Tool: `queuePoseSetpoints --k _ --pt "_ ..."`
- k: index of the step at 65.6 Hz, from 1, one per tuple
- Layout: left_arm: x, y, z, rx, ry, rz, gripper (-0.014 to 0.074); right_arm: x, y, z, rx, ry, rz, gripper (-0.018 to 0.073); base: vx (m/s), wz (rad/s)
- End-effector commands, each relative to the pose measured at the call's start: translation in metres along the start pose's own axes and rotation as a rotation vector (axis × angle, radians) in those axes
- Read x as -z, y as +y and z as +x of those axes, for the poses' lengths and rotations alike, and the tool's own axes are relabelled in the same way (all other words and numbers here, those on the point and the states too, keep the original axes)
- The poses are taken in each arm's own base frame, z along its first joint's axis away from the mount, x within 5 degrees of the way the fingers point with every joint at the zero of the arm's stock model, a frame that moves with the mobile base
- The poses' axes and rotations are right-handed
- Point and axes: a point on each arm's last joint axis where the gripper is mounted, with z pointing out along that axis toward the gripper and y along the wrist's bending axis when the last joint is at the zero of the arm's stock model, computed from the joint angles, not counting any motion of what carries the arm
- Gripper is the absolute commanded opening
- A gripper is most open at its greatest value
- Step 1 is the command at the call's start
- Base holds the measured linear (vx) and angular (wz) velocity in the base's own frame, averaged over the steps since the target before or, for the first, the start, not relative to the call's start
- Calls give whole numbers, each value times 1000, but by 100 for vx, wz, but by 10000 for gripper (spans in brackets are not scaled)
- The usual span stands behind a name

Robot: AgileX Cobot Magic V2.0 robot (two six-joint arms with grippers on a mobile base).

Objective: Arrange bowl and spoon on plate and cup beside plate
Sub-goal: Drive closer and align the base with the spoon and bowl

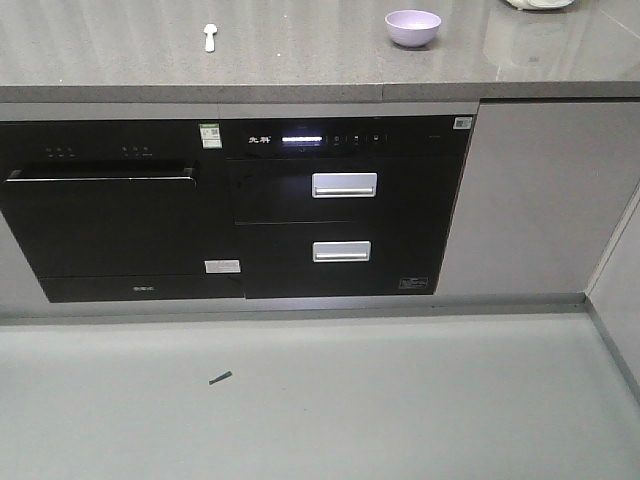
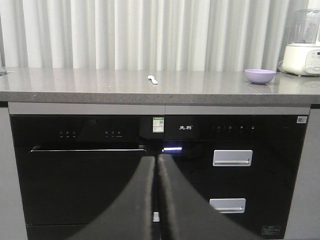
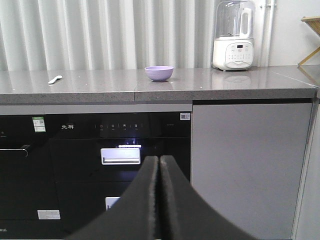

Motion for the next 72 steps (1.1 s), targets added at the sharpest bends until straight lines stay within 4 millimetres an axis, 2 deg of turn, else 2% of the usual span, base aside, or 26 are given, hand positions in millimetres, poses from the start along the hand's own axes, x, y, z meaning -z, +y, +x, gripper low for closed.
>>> queuePoseSetpoints --k 1,72 --pt "2 -2 -14 8 -108 16 -6 0 1 -4 10 -69 -9 -9 15 1" --pt "2 -2 -14 8 -108 16 -6 0 1 -4 10 -70 -9 -9 18 3"
